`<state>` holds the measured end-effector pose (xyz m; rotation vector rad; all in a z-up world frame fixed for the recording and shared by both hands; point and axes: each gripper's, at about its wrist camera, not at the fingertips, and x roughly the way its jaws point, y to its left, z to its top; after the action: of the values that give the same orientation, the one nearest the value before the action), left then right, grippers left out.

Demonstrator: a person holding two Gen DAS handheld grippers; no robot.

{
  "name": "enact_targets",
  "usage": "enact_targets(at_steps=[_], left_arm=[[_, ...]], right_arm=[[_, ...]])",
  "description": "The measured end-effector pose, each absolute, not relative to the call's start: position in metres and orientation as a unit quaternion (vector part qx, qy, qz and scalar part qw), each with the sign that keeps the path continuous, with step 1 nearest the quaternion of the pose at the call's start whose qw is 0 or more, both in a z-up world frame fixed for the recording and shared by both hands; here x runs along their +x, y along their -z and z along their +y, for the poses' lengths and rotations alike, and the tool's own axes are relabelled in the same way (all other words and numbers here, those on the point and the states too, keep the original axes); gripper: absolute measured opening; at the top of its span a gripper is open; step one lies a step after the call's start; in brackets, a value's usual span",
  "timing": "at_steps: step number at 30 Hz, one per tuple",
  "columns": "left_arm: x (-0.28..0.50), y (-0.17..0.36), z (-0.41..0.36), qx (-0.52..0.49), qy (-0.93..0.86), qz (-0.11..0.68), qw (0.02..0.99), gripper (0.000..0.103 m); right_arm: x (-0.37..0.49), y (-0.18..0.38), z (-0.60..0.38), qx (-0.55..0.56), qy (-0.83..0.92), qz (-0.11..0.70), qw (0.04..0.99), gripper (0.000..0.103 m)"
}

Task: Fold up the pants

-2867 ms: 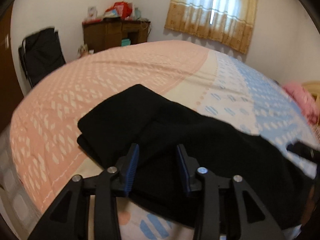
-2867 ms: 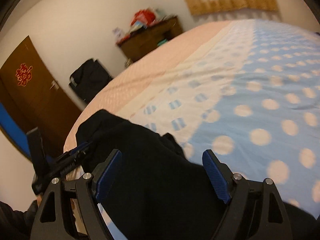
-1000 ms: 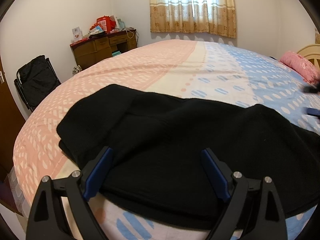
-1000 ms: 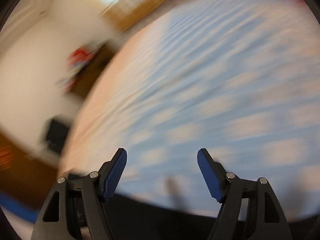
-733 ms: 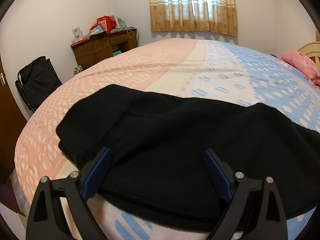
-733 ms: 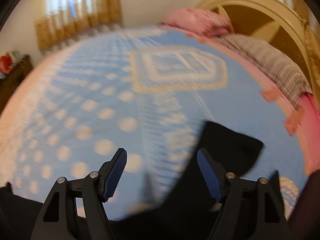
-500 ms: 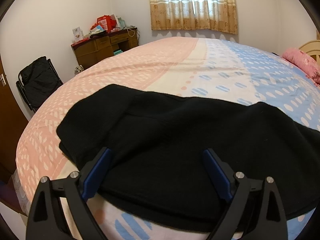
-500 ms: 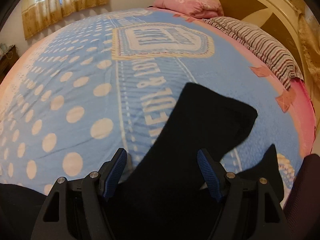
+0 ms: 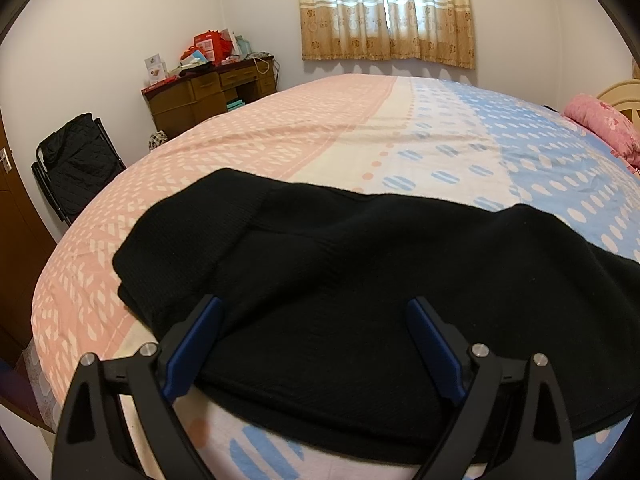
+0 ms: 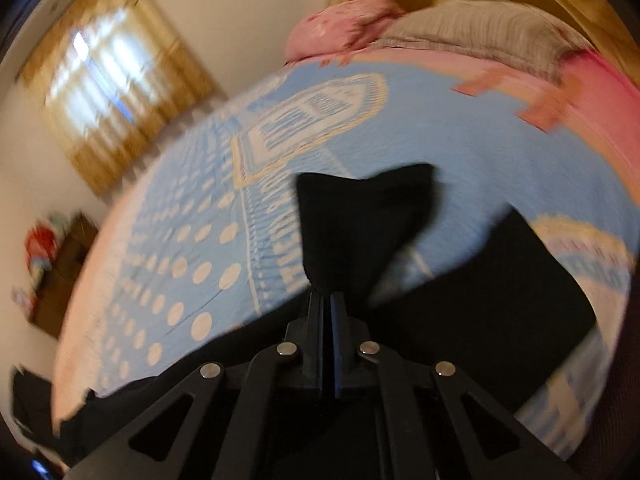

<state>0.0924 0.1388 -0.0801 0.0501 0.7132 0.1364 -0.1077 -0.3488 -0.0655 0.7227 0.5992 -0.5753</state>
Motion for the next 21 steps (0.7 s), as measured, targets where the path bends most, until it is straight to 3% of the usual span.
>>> enact_targets(at_steps=[4, 13, 20, 21], left_arm=[[0.093, 0.080, 0.138, 0.024, -0.066, 0.348, 0.935, 0.096], [0.091, 0.079, 0.139, 0.024, -0.064, 0.347, 0.935, 0.096], [0.090, 0.074, 0.140, 0.027, -0.055, 0.351, 0.934, 0.096], [0.089, 0.072, 0.141, 0.027, -0.051, 0.352, 0.934, 0.096]], right_arm=[[-0.156, 0.079, -0.344, 0.398, 0.280, 0.258, 0.834, 0.003], [-0.206, 0.112, -0.344, 0.434, 0.332, 0.280, 0.790, 0.003], [-0.230, 0.084, -0.356, 0.414, 0.335, 0.232, 0.814, 0.004], [-0.232, 0.082, -0.359, 0.421, 0.323, 0.227, 0.816, 0.009]])
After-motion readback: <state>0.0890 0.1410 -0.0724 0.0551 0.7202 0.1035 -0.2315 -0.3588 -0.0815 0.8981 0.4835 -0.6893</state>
